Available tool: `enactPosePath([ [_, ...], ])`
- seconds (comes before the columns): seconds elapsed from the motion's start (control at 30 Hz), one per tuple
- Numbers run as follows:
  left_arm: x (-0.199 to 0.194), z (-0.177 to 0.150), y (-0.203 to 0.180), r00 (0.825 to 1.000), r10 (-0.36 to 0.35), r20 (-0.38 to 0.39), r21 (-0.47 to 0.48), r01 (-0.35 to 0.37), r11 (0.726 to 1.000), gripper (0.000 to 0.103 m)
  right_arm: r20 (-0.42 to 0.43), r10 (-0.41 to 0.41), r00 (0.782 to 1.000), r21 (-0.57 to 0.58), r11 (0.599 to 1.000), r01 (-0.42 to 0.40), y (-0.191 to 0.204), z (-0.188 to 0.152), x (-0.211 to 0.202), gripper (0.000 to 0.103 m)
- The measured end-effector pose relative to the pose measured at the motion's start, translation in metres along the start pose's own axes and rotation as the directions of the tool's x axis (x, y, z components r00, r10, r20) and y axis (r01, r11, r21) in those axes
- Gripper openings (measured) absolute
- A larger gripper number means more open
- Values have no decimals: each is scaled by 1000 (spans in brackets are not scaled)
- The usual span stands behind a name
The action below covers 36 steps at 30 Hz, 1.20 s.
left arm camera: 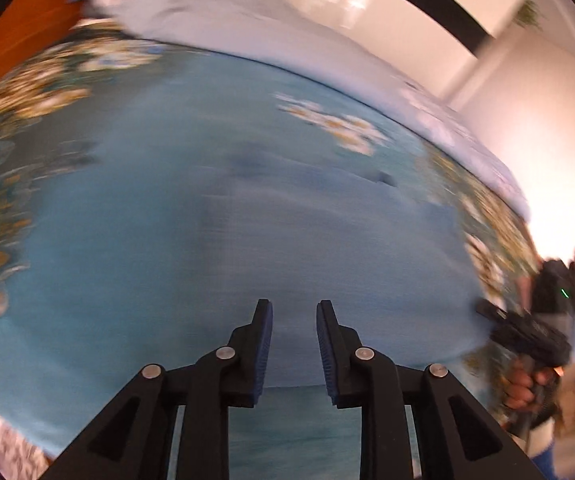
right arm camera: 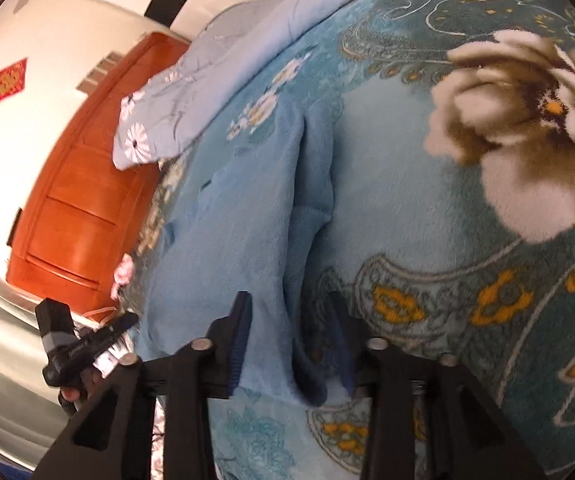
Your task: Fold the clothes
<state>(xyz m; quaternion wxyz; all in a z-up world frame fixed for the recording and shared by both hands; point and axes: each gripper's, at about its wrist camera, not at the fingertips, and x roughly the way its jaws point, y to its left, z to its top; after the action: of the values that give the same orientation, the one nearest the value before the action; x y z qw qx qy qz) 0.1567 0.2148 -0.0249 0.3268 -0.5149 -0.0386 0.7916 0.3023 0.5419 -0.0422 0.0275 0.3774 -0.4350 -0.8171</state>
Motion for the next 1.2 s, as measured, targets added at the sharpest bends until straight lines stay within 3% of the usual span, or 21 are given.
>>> enactPosePath([
  [0.13,36,-9,-41,997,-31,-77,54,35,998,23,11,30,999,42,999,-30,-5,2,8,40],
  [0.27,61,-23,-68,990,-23,-137,113,39,993,23,9,50,999,47,998,-50,-2,4,10,10],
  [0.37,74,-25,-67,992,-4,-128,109,18,994,22,4,32,999,43,999,-32,9,9,10,7],
  [0.53,49,-33,-41,992,-84,-98,25,87,996,22,-27,-81,996,-11,997,81,48,22,6,6],
  [0.73,0,-51,19,995,-96,0,-98,95,991,25,-58,-230,972,-171,961,217,126,40,15,6],
  [0.9,-27,-59,60,993,-85,80,-187,98,977,25,-53,-275,960,-354,904,239,203,43,38,6],
  [1.0,-35,-59,79,992,-66,109,-234,91,968,25,-67,-280,958,-462,859,219,246,27,66,6],
  [1.13,-42,-63,103,991,-42,127,-295,78,952,25,-126,-327,936,-558,804,206,272,-8,131,6],
  [1.2,-42,-66,111,992,-33,122,-317,70,946,26,-186,-357,915,-566,800,198,269,-26,169,6],
])
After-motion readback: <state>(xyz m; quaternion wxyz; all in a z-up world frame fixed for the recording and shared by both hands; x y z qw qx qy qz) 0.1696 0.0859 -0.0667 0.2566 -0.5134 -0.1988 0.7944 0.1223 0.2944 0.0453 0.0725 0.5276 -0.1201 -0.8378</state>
